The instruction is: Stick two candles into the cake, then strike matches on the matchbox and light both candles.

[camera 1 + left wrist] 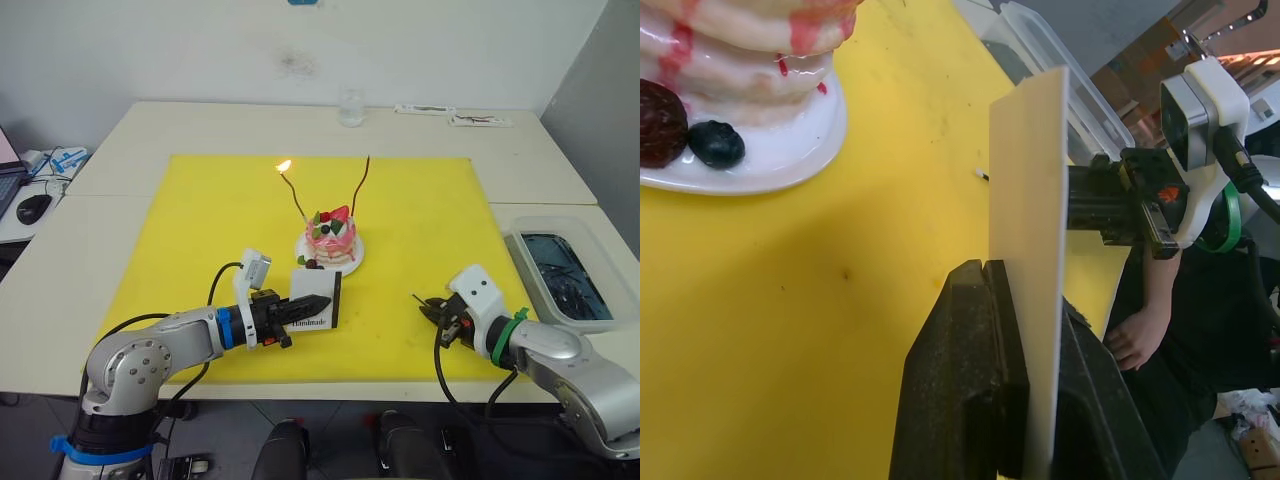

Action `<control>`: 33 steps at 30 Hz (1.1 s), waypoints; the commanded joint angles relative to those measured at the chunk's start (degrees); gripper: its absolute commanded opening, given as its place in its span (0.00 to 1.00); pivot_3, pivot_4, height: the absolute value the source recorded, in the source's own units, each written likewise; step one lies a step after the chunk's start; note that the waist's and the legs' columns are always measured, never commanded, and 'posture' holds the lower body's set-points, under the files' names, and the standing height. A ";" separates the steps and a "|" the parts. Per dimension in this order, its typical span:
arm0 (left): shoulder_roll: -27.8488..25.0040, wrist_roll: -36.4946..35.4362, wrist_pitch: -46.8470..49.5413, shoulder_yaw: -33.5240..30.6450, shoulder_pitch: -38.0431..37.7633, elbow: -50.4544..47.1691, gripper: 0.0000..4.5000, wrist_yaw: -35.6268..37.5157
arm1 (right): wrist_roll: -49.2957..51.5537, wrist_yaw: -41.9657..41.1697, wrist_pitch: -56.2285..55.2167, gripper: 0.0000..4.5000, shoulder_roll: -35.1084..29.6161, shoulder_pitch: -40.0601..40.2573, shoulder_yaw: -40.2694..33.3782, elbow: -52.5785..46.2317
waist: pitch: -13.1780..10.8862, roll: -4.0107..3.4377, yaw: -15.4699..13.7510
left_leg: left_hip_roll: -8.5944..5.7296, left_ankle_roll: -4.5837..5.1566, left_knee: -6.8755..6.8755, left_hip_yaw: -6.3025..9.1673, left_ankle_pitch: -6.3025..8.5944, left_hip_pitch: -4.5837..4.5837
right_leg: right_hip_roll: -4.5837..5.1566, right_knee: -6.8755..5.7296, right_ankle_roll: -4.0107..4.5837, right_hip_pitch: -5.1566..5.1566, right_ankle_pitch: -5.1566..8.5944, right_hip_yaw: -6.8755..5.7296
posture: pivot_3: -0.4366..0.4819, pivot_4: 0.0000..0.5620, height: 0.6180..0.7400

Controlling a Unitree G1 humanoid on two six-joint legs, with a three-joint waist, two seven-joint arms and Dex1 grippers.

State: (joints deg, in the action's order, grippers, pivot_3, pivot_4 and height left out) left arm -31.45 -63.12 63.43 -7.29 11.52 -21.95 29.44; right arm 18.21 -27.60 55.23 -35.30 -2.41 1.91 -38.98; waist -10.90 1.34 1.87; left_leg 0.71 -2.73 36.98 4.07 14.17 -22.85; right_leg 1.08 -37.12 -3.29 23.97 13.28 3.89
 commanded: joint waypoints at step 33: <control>-2.59 -3.60 0.92 -2.04 0.56 -2.06 0.00 -0.10 | -5.01 -8.22 -39.06 0.25 6.92 4.28 0.70 21.27 | 0.01 0.00 0.01 | 0.01 0.00 0.03 0.02 0.00 0.39 | -0.01 -0.01 0.15 -0.41 0.08 0.00 | 0.48 0.27 1.00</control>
State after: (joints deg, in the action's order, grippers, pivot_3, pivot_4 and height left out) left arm -33.66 -65.23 64.52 -8.24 11.57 -22.22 29.32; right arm 13.80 -36.06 16.40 -28.34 1.32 2.44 -16.64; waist -10.90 1.34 1.87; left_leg 0.72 -2.73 37.00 4.09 14.17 -22.42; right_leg 1.08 -37.12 -3.14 23.51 13.37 3.89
